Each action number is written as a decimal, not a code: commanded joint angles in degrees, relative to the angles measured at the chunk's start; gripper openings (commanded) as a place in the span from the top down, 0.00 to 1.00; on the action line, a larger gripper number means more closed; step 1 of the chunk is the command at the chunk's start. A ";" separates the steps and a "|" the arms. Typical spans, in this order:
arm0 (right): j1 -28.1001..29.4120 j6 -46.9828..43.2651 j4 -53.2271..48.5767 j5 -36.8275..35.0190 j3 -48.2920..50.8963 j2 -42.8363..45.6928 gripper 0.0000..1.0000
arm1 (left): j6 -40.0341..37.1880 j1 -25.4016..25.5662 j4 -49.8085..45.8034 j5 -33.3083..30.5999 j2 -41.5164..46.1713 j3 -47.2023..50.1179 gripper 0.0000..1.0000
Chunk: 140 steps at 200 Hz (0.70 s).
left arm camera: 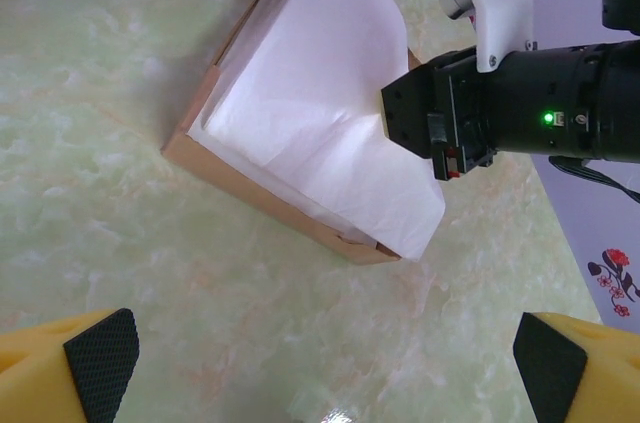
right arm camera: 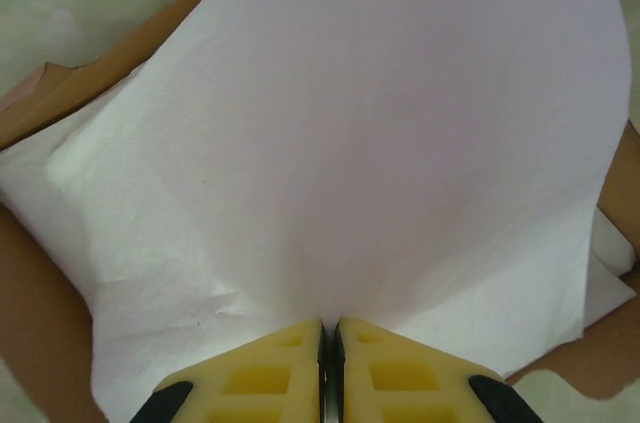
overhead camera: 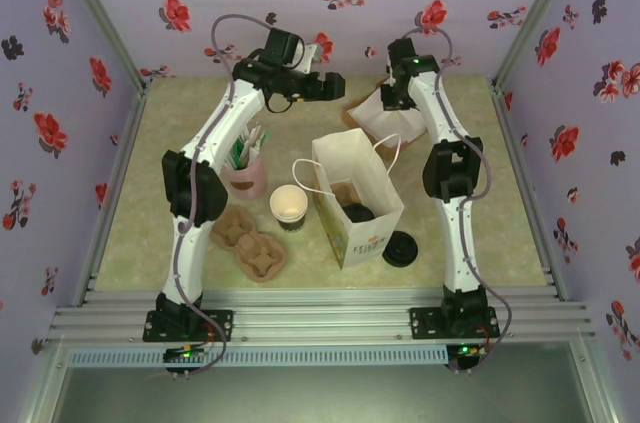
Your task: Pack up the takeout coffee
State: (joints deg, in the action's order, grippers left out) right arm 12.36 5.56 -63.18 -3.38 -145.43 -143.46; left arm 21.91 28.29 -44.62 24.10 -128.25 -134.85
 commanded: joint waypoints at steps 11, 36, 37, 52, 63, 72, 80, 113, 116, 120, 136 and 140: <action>-0.27 1.29 -0.33 0.68 3.16 2.44 0.85 | -1.26 0.36 1.35 0.86 3.36 0.71 0.01; -0.23 1.35 -0.02 0.15 3.61 0.84 0.82 | -1.43 0.36 1.38 0.86 3.22 0.74 0.01; -0.28 1.32 -0.02 0.14 3.63 0.74 0.82 | -1.43 0.40 1.38 0.86 3.20 0.73 0.01; -0.29 1.29 0.07 0.30 3.51 -0.15 0.78 | -1.35 0.42 1.38 0.86 3.09 0.81 0.01; -0.30 1.38 0.20 0.34 3.24 -0.63 0.74 | -1.50 0.36 1.38 0.86 3.09 0.72 0.01; -0.38 1.38 0.41 0.31 2.98 -0.83 0.70 | -1.63 0.40 1.33 0.86 3.09 0.66 0.01; -0.36 1.42 0.51 0.39 2.88 -0.94 0.65 | -1.61 0.39 1.29 0.86 3.09 0.65 0.01; -0.49 1.57 1.13 0.38 2.64 -1.79 0.53 | -1.78 0.36 1.20 0.81 3.00 0.69 0.01; -0.48 1.57 1.01 0.39 2.56 -1.89 0.52 | -1.78 0.36 1.13 0.85 3.06 0.72 0.01; -0.42 1.68 0.81 0.45 2.30 -2.05 0.51 | -1.83 0.36 1.12 0.86 3.09 0.76 0.01; -0.56 1.64 0.75 0.83 2.05 -2.71 0.47 | -1.79 0.41 1.12 0.82 3.00 0.80 0.01; -0.52 1.77 0.84 0.83 2.01 -2.81 0.46 | -1.78 0.38 1.15 0.86 3.00 0.72 0.01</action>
State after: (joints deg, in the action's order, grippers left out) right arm 12.29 6.61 -62.81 -2.79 -142.04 -144.46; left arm 21.71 28.34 -44.14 24.10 -127.66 -134.74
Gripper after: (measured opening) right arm 0.518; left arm 0.992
